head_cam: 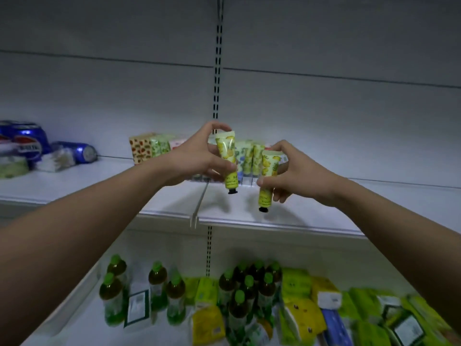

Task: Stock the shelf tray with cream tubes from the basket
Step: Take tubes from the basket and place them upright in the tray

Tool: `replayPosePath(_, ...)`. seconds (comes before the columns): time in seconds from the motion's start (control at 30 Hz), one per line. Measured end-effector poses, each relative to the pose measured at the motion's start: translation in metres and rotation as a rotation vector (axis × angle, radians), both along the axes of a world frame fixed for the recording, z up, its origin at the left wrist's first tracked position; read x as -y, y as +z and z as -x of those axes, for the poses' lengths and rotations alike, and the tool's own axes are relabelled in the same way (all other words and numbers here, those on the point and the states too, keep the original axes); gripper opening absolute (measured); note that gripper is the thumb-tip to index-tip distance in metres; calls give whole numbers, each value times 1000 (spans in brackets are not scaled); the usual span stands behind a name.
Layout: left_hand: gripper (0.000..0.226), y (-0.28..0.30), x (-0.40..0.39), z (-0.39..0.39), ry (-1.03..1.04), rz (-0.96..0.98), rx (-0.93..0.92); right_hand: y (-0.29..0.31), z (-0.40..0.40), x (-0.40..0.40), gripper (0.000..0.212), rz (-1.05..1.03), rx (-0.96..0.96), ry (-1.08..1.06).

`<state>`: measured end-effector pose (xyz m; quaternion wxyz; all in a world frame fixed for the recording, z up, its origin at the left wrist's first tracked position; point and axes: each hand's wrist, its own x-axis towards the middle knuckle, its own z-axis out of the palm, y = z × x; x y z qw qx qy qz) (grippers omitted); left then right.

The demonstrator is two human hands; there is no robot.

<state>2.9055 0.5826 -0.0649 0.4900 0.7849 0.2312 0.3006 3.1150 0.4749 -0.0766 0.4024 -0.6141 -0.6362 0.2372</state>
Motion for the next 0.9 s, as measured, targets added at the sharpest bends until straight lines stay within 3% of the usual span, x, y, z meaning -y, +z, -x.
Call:
replayPosePath(0.23,42,20,-26,-37,74,-44,-16,25,-37,-31,19,-32,71,-74)
replayPosePath(0.43,17,36,-56,-80,151,-148,-47,36,-66,-68,20,-62,214,-162)
replayPosePath(0.6,21,37,-82,-119,331,-368,-142,42,-81,-96,10,-114,275,-200)
replayPosePath(0.73,19,29,-99,-141,451,-571,-270,40,-91,-113,18,-157,261,-203)
replayPosePath(0.9,24,15,-112,-156,530,-657,-391,36,-98,-124,18,-155,260,-198)
